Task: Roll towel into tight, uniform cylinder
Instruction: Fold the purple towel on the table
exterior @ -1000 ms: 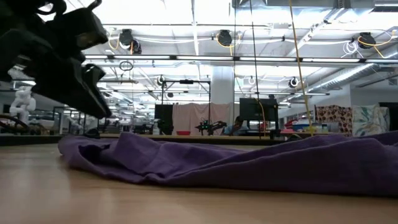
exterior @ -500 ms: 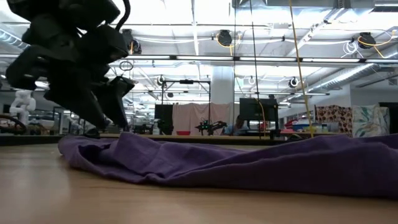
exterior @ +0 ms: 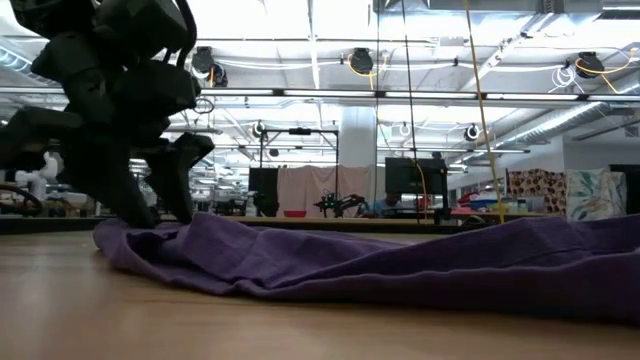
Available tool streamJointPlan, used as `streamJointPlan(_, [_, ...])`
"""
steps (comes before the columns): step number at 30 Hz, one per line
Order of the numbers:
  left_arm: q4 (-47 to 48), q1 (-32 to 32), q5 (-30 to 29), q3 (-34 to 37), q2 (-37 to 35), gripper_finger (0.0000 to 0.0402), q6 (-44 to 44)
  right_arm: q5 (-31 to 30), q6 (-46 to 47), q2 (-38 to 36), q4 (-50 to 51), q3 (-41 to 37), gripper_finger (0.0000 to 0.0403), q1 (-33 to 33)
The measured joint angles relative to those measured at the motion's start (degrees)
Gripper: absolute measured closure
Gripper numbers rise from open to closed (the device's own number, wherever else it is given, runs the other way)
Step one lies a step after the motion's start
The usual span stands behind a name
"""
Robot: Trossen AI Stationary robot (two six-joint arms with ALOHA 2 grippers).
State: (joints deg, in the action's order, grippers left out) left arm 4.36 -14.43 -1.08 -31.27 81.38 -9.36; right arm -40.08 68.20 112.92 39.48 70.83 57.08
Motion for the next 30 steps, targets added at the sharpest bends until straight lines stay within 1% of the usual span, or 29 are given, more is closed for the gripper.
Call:
streamJointPlan(5, [-2.44, 0.01, -0.57, -0.66, 0.01, 0.0183, -4.42, 2.83, 0.55, 0.00, -0.12, 0.00, 0.0403, 0.00])
streamJointPlan(8, [-5.23, 0.50, 0.12, -1.30, 0.02, 0.0183, -7.40, 2.97, 1.10, 0.00, -0.13, 0.00, 0.0403, 0.02])
streamJointPlan(10, [-4.96, 1.25, 0.73, -1.49, 0.02, 0.0183, -9.02, 2.95, 1.17, 0.00, -0.30, 0.00, 0.0403, 0.02])
streamJointPlan(14, [-2.95, 3.59, 4.00, -1.57, 0.03, 0.0183, -12.02, 2.95, 1.58, 0.00, -0.33, 0.00, 0.0403, 0.02])
streamJointPlan(17, [-3.10, 5.08, 6.88, -1.57, 0.04, 0.0183, -12.72, 2.95, 1.60, 0.00, -0.33, 0.00, 0.0403, 0.02])
streamJointPlan(19, [-3.60, 5.69, 7.68, -1.57, 0.29, 0.0183, -13.57, 2.95, 1.60, 0.00, -0.35, 0.00, 0.0403, 0.02])
streamJointPlan(25, [-6.42, 6.53, 10.50, -1.62, 5.02, 0.0183, -15.07, 2.95, 1.60, 0.00, -0.63, 0.00, 0.0403, 0.02])
streamJointPlan(27, [-6.24, 6.44, 10.30, -1.65, 6.50, 0.0183, -15.06, 2.93, 1.60, 0.00, -0.76, 0.00, 0.0403, 0.02])
streamJointPlan(30, [-5.40, 6.42, 10.25, -2.48, 7.68, 0.0198, -15.00, 2.93, 1.57, 0.00, -0.86, 0.00, 0.0403, 0.02])
